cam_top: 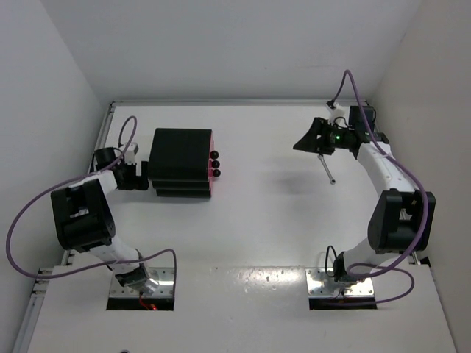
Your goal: Sort the tools into containers
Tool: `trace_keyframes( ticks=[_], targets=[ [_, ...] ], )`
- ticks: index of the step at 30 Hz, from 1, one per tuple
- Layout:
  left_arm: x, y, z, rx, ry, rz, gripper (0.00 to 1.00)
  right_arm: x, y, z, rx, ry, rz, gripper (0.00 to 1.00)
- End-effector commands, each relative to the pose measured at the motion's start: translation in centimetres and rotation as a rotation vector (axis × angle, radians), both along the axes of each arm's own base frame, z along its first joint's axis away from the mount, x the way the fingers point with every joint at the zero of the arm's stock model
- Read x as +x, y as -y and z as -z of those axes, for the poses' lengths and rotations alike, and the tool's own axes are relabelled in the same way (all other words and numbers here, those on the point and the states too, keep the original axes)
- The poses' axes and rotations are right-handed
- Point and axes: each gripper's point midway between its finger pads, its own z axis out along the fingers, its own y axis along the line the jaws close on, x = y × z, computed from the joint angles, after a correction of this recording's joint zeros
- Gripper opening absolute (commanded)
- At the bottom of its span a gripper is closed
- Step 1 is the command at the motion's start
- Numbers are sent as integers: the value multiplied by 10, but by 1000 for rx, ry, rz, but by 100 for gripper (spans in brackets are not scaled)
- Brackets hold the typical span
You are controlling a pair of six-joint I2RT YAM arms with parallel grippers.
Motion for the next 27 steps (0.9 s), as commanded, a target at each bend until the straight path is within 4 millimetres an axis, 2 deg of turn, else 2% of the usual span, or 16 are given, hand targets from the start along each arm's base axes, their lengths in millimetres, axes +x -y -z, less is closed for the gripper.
trace_keyframes(
  ticks=[1,2,3,7,10,13,22,27],
  targets=[
    [26,12,-10,-3,67,86,100,5,2,-14,3,63,-16,64],
    [28,20,-10,-18,72,109,100,5,2,-14,3,63,-16,64],
    [30,19,-10,-18,72,109,100,5,2,-14,3,63,-16,64],
    [41,49,-16,-38,79,195,100,7,2,-6,5,40,-16,64],
    [42,71,-12,-57,66,234,100,8,2,-9,4,49,-16,64],
    [44,84,-8,-81,51,241,100,9,2,-6,5,40,-16,64],
    [54,131,-15,-111,84,278,100,8,3,-4,-6,36,-14,64],
    [48,160,-9,-155,60,297,100,9,5,-3,-12,36,-8,64]
  ],
)
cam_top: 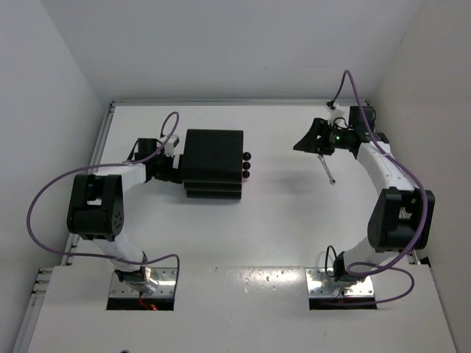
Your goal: Sort the tools into containers
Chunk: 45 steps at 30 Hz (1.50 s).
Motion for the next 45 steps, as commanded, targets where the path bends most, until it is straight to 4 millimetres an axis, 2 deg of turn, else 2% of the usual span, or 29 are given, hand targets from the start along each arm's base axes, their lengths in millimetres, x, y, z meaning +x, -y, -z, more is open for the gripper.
trace_keyframes(
  ticks=[1,8,12,17,21,26,30,32,33,34,35,37,38,39,40,41,42,43,44,45],
  targets=[
    [13,31,-12,-63,43,39,100,9,3,-7,-13,41,-1,64],
    [7,66,-7,-59,32,82,100,9,16,-2,-25,28,29,64],
    [11,73,-7,-55,41,86,100,9,25,6,-28,14,47,64],
    [20,86,-10,-63,46,94,100,9,32,9,-50,8,65,64],
    [30,112,-10,-70,50,128,100,9,32,9,-50,8,65,64],
    [32,121,-13,-65,55,143,100,9,37,14,-84,5,77,64],
    [36,119,-12,-52,59,130,100,11,44,23,-133,-2,92,64],
    [39,111,-24,-40,82,105,100,13,52,29,-185,-16,106,63],
    [42,99,-38,-44,107,78,100,15,60,32,-236,-19,108,61],
    [40,99,-46,-46,116,78,100,16,64,31,-265,-11,111,61],
    [45,81,-55,-37,126,33,100,23,69,30,-294,6,113,60],
    [49,65,-87,-43,176,-5,100,23,82,38,-380,-9,100,59],
    [52,45,-96,-3,195,-31,100,31,91,31,-407,13,108,57],
    [46,35,-100,24,173,-44,100,34,96,38,-445,6,81,55],
    [48,27,-119,40,206,-57,100,30,101,45,-479,-41,66,54],
    [42,12,-122,70,186,-61,100,41,107,47,-504,-48,54,52],
    [38,3,-125,90,182,-80,100,44,110,50,-523,-65,38,51],
    [37,-3,-135,89,198,-93,100,46,117,55,-565,-84,16,51],
    [33,-15,-151,96,234,-128,100,50,121,49,-585,-94,5,50],
    [27,-18,-154,109,235,-129,100,52,128,54,-620,-120,1,50]
  ],
)
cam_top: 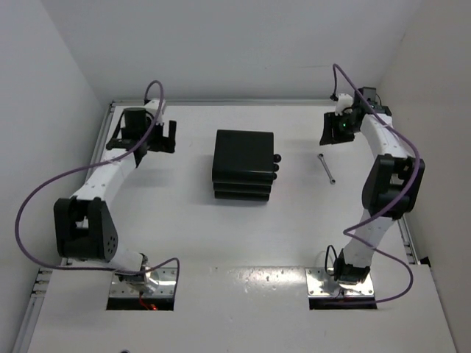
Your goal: Sort the tools into containers
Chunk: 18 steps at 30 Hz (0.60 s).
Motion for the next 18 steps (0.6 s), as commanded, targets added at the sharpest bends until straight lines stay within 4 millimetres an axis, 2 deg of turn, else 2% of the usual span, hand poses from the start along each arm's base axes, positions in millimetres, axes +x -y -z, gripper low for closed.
trace_keyframes(
  ticks=[1,2,3,4,5,7,11,15,16,17,18],
  targets=[
    [-21,-25,-35,62,31,-46,100,-1,31,20,-171,-110,-70,50],
    [-25,-26,-38,61,42,-47,100,0,34,16,-187,-130,-76,48],
    [-30,-31,-51,65,67,-64,100,0,38,20,-207,-153,-82,47],
    [-34,-35,-51,58,69,-79,100,5,43,16,-235,-150,-101,47],
    [-40,-35,-47,59,56,-78,100,-2,48,28,-257,-212,-108,47],
    [-43,-39,-50,58,64,-89,100,-1,54,29,-285,-236,-119,47],
    [-48,-39,-40,22,48,-90,100,-4,61,42,-316,-288,-123,47],
    [-46,-42,-29,-7,13,-100,100,-8,60,58,-298,-338,-109,47],
    [-44,-45,-33,-14,23,-114,100,-9,59,58,-293,-341,-98,47],
    [-44,-45,-33,-14,23,-114,100,-15,58,68,-284,-375,-95,50],
    [-44,-47,-33,-21,23,-116,100,-14,58,70,-282,-372,-86,50]
  ],
)
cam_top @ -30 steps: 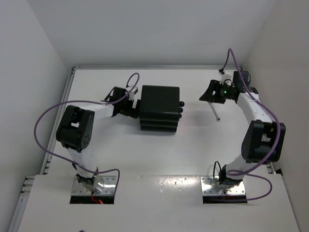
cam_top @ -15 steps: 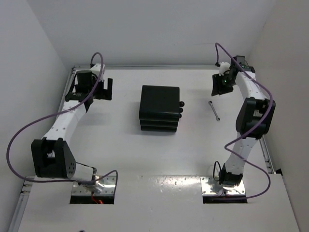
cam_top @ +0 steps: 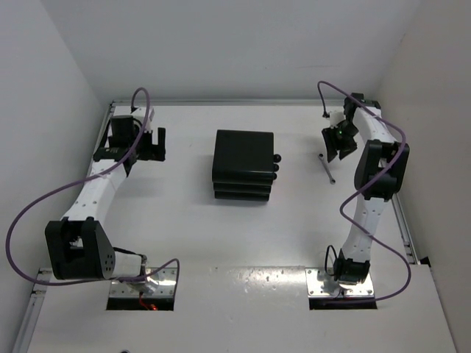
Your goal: Sort the tools into containers
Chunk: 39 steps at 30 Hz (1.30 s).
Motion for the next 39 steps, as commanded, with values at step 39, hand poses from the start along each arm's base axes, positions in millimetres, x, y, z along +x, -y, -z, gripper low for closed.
trace_keyframes(
  ticks=[39],
  targets=[
    [4,-21,10,-114,-46,-49,100,5,-16,70,-103,-93,42,36]
  ],
)
